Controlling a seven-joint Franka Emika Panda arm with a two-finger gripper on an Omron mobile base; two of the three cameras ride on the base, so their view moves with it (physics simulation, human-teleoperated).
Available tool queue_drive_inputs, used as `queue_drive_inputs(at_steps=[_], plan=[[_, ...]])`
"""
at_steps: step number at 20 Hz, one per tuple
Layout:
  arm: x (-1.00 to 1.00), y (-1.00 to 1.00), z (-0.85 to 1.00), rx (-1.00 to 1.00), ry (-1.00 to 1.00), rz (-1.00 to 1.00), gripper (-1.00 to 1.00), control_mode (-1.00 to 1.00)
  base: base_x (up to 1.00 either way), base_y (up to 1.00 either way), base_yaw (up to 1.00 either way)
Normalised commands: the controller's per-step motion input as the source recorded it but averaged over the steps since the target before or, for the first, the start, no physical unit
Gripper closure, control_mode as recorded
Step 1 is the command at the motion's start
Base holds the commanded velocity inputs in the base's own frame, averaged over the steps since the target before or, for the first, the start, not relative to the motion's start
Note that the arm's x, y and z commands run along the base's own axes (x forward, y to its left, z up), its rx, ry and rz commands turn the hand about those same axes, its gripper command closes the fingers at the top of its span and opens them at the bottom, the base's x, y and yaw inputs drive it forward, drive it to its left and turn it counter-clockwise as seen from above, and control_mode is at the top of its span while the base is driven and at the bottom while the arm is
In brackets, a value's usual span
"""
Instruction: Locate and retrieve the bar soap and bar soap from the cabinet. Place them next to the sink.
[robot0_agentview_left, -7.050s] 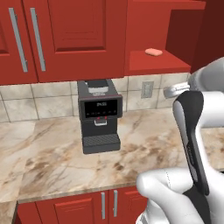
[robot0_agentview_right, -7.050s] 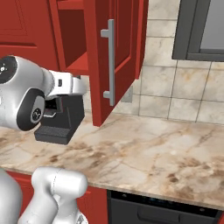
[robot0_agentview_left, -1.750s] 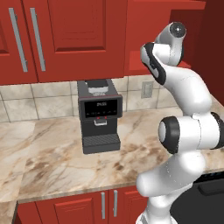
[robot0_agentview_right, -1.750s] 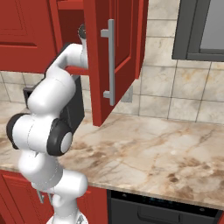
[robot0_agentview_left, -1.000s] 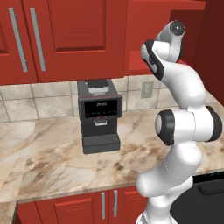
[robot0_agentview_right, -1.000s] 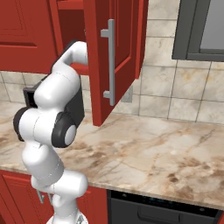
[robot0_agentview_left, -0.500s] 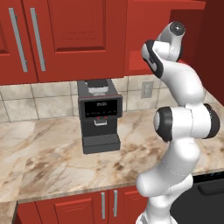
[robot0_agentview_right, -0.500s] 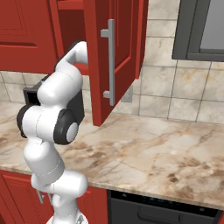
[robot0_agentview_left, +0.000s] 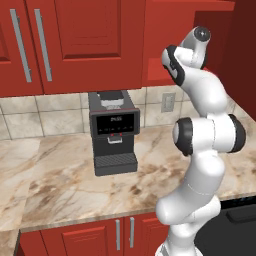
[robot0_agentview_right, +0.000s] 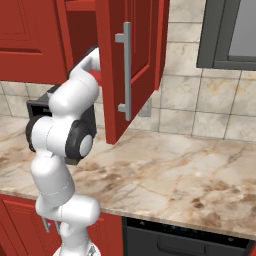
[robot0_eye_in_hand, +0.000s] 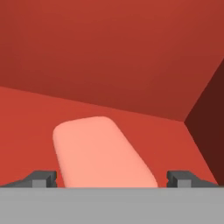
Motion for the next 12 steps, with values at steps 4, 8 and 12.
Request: queue_drive_inputs(at_steps=[4, 8, 12], plan=[[0.2, -0.02, -0.12, 0.0, 0.04, 0.02, -1.0, -1.0, 0.0, 0.0, 0.0], [0.15, 0.0, 0.0, 0.0, 0.05, 0.03, -1.0, -1.0, 0.0, 0.0, 0.0], [0.11, 0.0, -0.02, 0.0, 0.04, 0.02, -1.0, -1.0, 0.0, 0.0, 0.0]])
